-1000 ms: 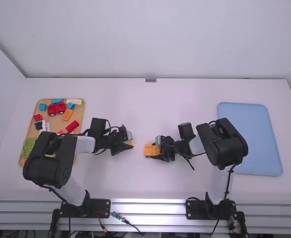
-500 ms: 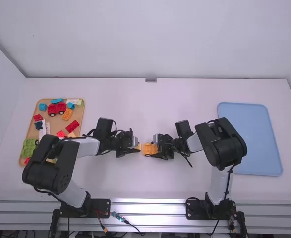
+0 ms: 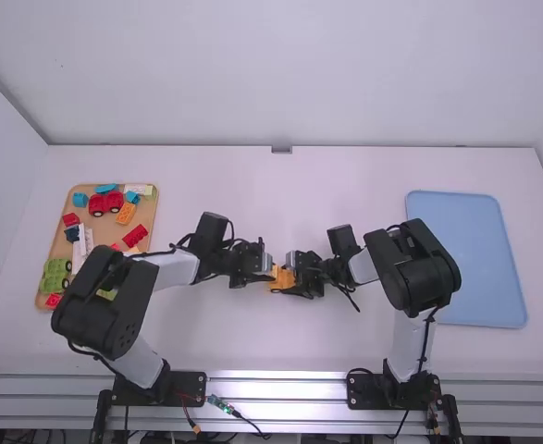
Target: Assemble lego blocks to make yellow taxi
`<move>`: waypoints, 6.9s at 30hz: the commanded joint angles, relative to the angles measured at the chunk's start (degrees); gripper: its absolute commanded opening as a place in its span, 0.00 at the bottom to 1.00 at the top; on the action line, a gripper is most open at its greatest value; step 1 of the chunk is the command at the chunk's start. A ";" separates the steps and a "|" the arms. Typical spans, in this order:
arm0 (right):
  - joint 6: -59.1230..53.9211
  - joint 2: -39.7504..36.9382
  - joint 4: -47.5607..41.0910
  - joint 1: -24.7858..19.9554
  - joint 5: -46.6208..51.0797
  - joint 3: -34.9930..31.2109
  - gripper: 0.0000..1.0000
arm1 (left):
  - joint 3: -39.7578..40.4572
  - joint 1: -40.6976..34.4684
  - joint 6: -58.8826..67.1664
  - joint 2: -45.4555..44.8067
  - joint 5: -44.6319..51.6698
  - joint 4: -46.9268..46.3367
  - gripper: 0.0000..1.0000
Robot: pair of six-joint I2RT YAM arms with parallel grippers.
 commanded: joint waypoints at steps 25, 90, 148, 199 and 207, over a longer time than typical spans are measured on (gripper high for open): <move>1.22 0.92 1.16 0.15 0.04 0.09 0.61 | 2.29 -4.15 -7.61 4.98 -6.88 2.03 0.02; 1.20 0.92 0.98 0.24 0.13 0.11 0.62 | 5.11 -4.44 -4.72 1.07 -3.56 -4.87 0.02; 1.18 0.92 0.98 0.15 0.28 0.13 0.62 | 0.26 -4.15 -6.29 1.44 -14.05 -4.00 0.02; 1.25 0.92 1.44 0.15 2.14 0.17 0.61 | 3.30 0.26 -9.11 -4.52 -12.11 -3.52 0.02; 4.96 0.92 4.44 0.15 3.30 0.37 0.69 | 3.32 10.95 -22.95 -7.48 -12.52 0.74 0.32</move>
